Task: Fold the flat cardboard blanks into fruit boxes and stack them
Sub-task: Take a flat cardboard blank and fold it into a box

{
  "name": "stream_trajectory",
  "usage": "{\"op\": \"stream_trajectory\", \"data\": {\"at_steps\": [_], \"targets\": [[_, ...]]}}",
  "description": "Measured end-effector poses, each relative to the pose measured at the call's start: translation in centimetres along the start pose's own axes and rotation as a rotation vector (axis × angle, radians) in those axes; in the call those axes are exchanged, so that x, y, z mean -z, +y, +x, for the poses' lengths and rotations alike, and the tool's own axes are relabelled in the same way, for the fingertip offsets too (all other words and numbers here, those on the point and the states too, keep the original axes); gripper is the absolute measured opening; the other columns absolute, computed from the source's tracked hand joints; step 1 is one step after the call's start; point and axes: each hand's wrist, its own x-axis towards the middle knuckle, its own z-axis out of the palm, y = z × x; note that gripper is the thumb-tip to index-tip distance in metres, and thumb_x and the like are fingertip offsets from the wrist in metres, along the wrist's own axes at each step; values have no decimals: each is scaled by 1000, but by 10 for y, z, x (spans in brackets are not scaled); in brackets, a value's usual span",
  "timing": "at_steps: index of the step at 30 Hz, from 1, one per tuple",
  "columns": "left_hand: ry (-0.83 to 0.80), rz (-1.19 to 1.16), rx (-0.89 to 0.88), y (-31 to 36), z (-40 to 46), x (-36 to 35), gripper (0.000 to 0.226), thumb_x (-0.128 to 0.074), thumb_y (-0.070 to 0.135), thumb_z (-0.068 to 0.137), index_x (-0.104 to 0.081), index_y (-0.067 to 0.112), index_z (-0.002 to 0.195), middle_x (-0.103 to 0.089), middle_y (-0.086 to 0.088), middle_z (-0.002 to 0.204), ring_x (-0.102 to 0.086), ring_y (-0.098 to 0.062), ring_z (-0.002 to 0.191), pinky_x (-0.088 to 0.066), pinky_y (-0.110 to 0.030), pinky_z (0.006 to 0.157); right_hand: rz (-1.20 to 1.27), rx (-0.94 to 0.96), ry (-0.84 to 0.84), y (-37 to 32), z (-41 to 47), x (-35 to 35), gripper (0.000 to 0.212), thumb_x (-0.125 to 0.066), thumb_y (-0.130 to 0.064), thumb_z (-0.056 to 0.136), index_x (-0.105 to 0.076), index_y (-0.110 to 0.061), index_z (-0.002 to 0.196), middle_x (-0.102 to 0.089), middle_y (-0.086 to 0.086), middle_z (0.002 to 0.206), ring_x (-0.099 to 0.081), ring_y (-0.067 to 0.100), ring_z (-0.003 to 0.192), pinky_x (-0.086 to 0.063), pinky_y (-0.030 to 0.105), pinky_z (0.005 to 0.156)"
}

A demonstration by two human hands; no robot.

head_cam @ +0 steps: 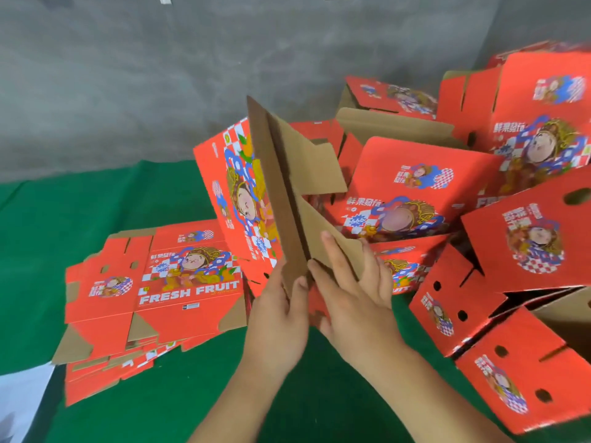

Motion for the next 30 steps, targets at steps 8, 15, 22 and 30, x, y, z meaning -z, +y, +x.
{"op": "stream_trajectory", "data": {"at_steps": [8,15,22,30], "targets": [[-28,-149,137,33,-5,-43,25,-47,33,96,-60,34,118,-74,2,97,-70,-26,80,-58,-53,83,-86,-7,207,61,10,12,26,-87,-29,67,-76,-39,89,-26,-3,169,-21,42,153,-6,56,121],[-25,-441,349,67,-19,-73,25,-51,30,87,-62,16,106,-78,-1,84,-64,-15,54,-54,-28,62,1,113,568,104,37,39,38,-54,-18,83,-75,-34,110,-38,-4,162,-31,34,145,-23,59,111],[238,-794,528,75,-26,-98,19,-47,2,99,-56,3,116,-76,-20,105,-72,-18,74,-56,-25,65,-19,274,489,106,14,25,39,-54,-27,78,-77,-33,108,-46,-4,158,-36,32,139,-20,58,116],[95,-755,596,70,-38,-122,23,-53,8,94,-57,0,115,-72,-17,88,-65,-23,75,-52,-32,64,152,220,205,126,-10,-23,44,-74,-13,57,-69,-33,96,-5,5,173,6,42,157,0,52,123]]}}
